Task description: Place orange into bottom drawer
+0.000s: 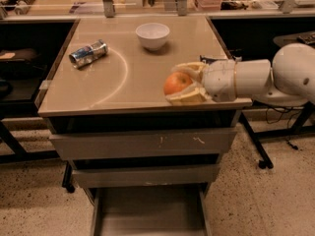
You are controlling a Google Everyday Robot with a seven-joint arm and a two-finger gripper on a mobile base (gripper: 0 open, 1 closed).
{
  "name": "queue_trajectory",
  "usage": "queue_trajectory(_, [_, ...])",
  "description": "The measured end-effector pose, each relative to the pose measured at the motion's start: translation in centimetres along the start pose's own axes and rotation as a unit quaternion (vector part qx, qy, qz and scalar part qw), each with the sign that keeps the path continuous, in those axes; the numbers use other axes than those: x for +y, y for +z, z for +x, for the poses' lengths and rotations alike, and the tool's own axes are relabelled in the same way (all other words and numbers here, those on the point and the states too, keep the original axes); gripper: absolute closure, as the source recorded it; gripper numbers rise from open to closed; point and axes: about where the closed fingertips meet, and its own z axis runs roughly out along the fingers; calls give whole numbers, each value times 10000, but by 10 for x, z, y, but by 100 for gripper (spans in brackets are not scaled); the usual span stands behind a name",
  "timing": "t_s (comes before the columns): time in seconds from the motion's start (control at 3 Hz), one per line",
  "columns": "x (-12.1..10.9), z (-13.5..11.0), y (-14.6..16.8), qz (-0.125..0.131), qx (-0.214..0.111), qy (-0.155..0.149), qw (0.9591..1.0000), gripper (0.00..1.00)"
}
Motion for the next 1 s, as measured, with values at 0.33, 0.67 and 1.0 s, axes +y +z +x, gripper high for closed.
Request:
queue_trajectory(0.33, [51, 51, -22, 305, 295, 211, 9989, 100])
queue_trajectory(0.67, [103, 118, -27, 458, 675, 569, 9950, 100])
queue_trajectory(1.0, [164, 203, -10, 309, 984, 1278, 9864, 100])
